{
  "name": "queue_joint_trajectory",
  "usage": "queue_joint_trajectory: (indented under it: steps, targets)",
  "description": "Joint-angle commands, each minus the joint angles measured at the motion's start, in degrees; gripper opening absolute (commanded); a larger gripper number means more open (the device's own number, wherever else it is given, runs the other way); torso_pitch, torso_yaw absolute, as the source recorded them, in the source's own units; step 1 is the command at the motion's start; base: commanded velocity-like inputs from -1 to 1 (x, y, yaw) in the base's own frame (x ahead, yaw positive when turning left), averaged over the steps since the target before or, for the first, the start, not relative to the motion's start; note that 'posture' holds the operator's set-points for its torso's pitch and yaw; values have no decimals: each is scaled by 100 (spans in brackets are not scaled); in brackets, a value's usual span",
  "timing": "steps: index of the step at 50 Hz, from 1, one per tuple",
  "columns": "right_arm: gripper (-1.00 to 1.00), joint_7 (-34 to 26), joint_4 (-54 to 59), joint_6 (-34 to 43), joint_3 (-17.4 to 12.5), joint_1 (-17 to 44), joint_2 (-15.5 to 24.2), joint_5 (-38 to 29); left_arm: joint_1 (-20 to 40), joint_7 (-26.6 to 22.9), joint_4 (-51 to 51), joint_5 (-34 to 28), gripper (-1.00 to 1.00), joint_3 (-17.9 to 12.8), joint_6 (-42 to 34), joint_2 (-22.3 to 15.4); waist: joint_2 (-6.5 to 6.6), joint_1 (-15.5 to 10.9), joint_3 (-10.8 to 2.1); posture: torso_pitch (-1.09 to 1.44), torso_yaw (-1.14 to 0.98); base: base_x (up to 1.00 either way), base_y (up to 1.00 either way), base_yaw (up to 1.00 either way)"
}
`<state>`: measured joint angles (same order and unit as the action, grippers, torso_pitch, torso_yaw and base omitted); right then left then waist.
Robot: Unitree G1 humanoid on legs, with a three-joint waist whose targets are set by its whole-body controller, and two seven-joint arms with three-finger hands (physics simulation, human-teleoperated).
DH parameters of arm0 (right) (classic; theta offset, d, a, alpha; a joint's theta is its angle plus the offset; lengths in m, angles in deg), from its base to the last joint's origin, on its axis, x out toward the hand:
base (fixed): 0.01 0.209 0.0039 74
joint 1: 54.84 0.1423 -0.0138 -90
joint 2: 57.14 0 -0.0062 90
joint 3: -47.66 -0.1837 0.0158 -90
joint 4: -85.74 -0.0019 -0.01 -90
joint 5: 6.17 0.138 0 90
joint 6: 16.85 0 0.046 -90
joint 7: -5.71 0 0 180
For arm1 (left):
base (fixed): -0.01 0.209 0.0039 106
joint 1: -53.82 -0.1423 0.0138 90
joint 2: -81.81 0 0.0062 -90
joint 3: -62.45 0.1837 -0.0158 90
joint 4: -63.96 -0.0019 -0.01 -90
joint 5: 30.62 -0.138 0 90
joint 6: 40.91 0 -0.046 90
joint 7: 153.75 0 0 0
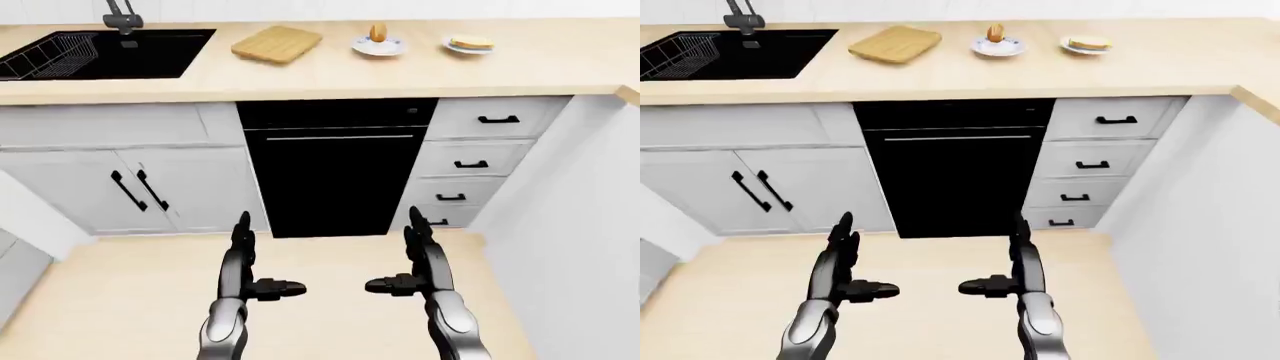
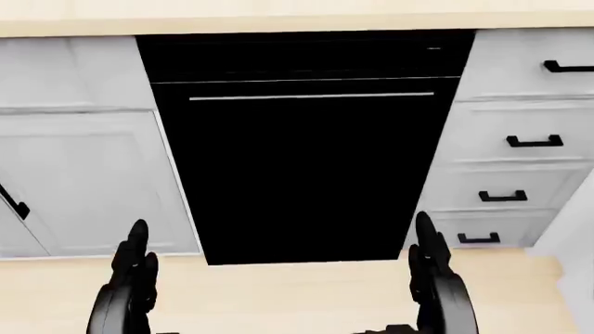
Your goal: Place all breads on the cutting board.
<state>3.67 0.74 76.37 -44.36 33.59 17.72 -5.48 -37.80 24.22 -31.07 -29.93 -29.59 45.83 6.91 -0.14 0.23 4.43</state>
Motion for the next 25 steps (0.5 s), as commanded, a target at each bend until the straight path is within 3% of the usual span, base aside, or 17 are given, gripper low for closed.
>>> queue_joint_trajectory:
  steps: [1, 3, 4, 5, 7, 8, 21, 22, 23, 24, 25]
  targets:
    - [100, 38, -807, -73, 113, 84, -29, -59, 165, 9, 650, 68, 100, -42, 238, -22, -45, 12, -5, 0, 0, 0, 0, 0]
    - [100, 43, -962, 9, 159, 31, -47, -86, 69, -13, 855, -4, 100, 38, 149, -14, -10, -48, -362, 0, 0, 0, 0, 0]
    - [100, 40, -865, -68, 150, 54, -48, -79, 54, -20, 869, -21, 100, 45, 148, -14, -8, -52, -297, 0, 0, 0, 0, 0]
    - [100, 32, -834, -83, 158, 61, -48, -83, 61, -41, 870, -24, 100, 42, 126, -20, -36, -32, -110, 0, 0, 0, 0, 0]
    - [100, 45, -893, -1, 162, 83, -56, -73, 77, -69, 1052, 3, 100, 35, -60, -21, -39, -36, -399, 0, 0, 0, 0, 0]
    - [100, 60, -989, 90, 156, 82, -56, -64, 78, -104, 1176, 11, 100, 41, -181, -29, -37, -43, -438, 0, 0, 0, 0, 0]
    - [100, 182, -2463, 1644, -31, 518, 47, -17, 698, -138, 2895, -24, 100, -142, -2000, -171, -14, -57, -521, 0, 0, 0, 0, 0]
    - [100, 159, -2540, 1733, -18, 537, 44, 9, 787, -132, 2996, -23, 100, -160, -2145, -183, 13, -70, -613, 0, 0, 5, -45, 0]
    - [100, 158, -2577, 1781, -20, 557, 43, 20, 824, -139, 3075, -29, 100, -155, -2233, -190, 141, -99, -471, 0, 0, 12, -55, 0]
    - [100, 151, -2623, 1831, -18, 572, 46, 30, 875, -147, 3145, -33, 100, -151, -2320, -197, 287, -99, -395, 0, 0, 18, -60, 0]
    - [100, 135, -2672, 1865, -14, 589, 41, 59, 914, -150, 3236, -42, 100, -142, -2408, -200, 343, -108, -376, 0, 0, 25, -59, 0]
